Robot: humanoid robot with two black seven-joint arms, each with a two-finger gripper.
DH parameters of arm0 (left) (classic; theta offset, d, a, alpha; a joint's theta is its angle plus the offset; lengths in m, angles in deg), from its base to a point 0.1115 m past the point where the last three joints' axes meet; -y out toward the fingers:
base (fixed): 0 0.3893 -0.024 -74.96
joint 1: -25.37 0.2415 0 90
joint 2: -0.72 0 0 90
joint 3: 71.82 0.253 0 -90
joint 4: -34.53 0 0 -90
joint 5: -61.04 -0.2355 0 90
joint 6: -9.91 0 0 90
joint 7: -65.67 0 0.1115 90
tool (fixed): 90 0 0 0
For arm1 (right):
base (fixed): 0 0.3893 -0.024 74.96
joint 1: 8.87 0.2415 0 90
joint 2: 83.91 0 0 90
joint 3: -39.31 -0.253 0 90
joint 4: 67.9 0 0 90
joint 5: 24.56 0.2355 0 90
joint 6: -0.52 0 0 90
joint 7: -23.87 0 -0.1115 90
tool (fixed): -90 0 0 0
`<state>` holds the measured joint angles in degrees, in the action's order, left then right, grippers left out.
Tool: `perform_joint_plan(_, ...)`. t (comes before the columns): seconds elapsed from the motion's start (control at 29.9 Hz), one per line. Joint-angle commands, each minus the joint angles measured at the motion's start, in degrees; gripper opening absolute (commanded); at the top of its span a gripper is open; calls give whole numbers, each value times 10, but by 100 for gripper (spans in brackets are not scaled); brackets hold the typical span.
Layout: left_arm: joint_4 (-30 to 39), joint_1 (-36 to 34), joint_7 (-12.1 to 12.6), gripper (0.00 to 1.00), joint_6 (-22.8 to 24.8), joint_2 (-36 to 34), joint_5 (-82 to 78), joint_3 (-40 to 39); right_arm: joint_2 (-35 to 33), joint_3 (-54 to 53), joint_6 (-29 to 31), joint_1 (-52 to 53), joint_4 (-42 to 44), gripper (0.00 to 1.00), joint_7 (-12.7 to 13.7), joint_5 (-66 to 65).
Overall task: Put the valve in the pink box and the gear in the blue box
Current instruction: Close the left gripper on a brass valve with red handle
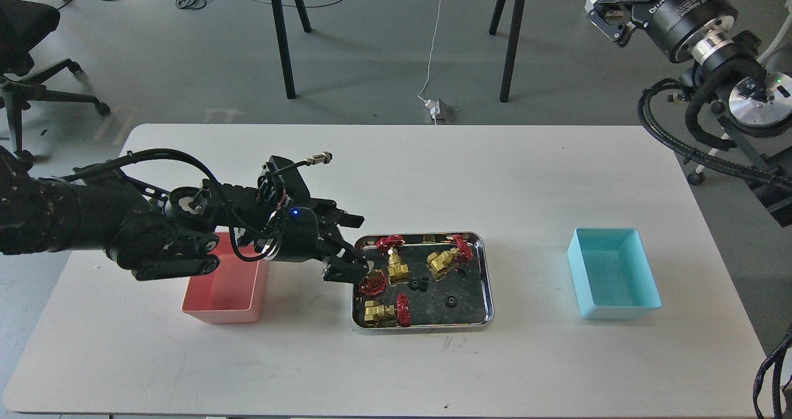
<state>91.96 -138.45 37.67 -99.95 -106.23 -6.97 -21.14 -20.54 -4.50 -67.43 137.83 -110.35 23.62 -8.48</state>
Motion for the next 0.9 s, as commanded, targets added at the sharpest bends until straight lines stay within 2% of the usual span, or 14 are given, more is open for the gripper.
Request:
perform_joint_plan(0.0, -34, 31, 0, 96, -6, 23, 0, 0, -2, 0, 1, -3, 0, 100, 1, 0)
perform_joint_plan(0.37, -58, 53, 0, 90, -7, 41, 0, 0, -3, 1, 1, -11, -1, 100, 1, 0)
perform_joint_plan(0.5, -79, 68, 0, 84, -10, 43, -1, 2, -3, 0, 1, -13, -1, 100, 1, 0)
perform_joint_plan(0.87, -80, 73, 0, 70, -11, 43, -1, 6, -4, 0, 1, -21, -1, 100, 1, 0)
